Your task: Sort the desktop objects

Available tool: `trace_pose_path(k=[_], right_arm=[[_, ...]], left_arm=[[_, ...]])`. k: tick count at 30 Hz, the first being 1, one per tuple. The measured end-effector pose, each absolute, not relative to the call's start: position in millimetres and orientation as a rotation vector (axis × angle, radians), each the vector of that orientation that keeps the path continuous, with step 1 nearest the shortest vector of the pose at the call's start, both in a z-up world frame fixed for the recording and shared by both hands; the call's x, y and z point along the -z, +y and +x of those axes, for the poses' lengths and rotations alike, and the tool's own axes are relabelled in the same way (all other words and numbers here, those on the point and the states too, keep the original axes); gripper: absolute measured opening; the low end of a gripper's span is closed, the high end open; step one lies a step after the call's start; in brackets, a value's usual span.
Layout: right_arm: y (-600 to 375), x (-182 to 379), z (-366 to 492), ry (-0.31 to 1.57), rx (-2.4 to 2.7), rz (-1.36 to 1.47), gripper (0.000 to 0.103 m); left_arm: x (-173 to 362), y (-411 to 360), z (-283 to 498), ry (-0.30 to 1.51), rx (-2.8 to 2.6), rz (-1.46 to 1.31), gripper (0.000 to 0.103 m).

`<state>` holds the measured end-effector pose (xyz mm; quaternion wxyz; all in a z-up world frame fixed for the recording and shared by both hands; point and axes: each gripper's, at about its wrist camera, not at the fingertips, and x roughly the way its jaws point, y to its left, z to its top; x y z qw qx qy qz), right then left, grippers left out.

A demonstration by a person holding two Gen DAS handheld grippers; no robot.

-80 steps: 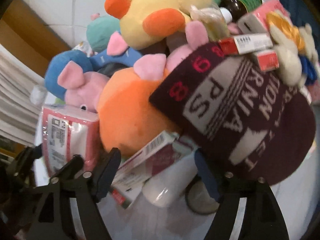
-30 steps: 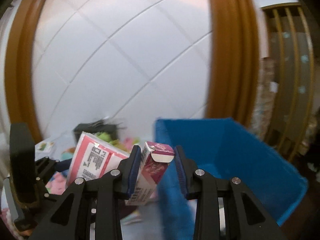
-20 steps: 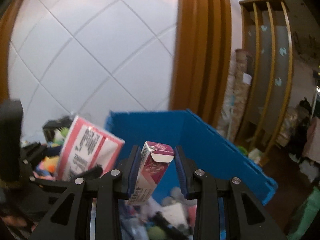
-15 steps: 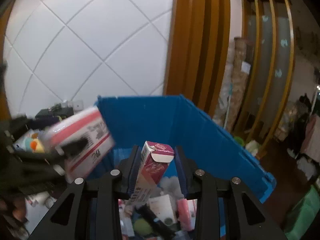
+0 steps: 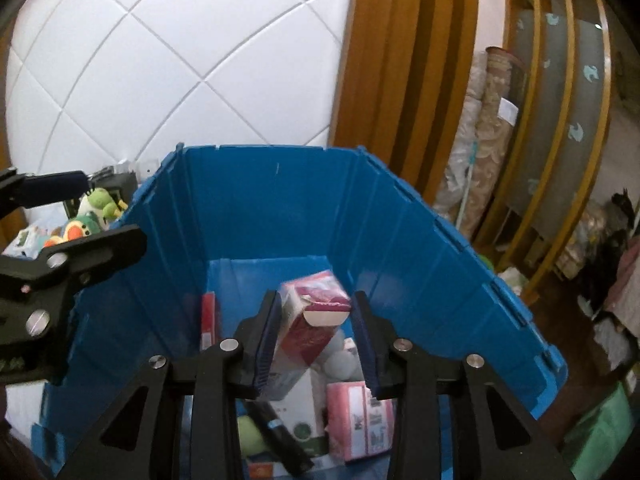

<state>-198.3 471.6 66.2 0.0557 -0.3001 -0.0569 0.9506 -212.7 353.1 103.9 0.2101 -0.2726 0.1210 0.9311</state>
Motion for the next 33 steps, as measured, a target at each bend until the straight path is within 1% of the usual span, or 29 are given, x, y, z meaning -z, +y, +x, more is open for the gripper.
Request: trace_pose_path(k=[1, 2, 3, 4, 5, 6, 7, 8, 12, 16, 20, 33], right_arm=[[471.2, -65.4, -197.4, -0.182, -2.887, -0.914, 0.039], [471.9, -64.4, -198.1, -0.184, -2.889, -0.918, 0.048], [472.8, -63.6, -197.8, -0.185, -2.889, -0.922, 0.066], [472.6, -63.3, -196.8, -0.186, -2.890, -0.927, 0.076], [472.6, -63.3, -196.0, -0.189, -2.892, -0.925, 0.091], [471.4, -63.2, -193.4, -0.199, -2.892, -0.920, 0.097], [470.1, -63.4, -191.7, -0.208, -2.892, -0.918, 0.098], [469.7, -64.2, -191.5, -0.215, -2.894, -0.920, 0.103], [467.5, -66.8, -183.8, -0.199, -2.918, -0.951, 0.103], [468.0, -66.8, -182.1, -0.144, -2.946, -1.036, 0.103], [465.0, -63.2, -180.5, -0.130, -2.931, -1.102, 0.103], [464.8, -59.4, -183.4, -0.113, -2.928, -1.126, 0.103]], left_arm=[[-103.7, 351.6, -210.9, 0.331, -2.594, -0.765, 0.087], [-103.2, 350.0, -209.4, 0.325, -2.600, -0.777, 0.090], [-102.4, 346.7, -207.6, 0.313, -2.614, -0.790, 0.092], [-102.0, 344.2, -206.0, 0.308, -2.625, -0.796, 0.092], [-101.3, 341.3, -204.5, 0.306, -2.634, -0.800, 0.092], [-100.8, 337.8, -203.2, 0.301, -2.644, -0.802, 0.092], [-100.7, 334.1, -201.1, 0.293, -2.653, -0.803, 0.092], [-100.8, 331.0, -199.1, 0.283, -2.659, -0.805, 0.092], [-102.6, 316.0, -189.5, 0.233, -2.681, -0.813, 0.092], [-101.4, 307.8, -183.5, 0.208, -2.693, -0.836, 0.092], [-100.3, 302.4, -179.9, 0.188, -2.704, -0.849, 0.092], [-94.2, 290.9, -180.4, 0.140, -2.734, -0.859, 0.092]])
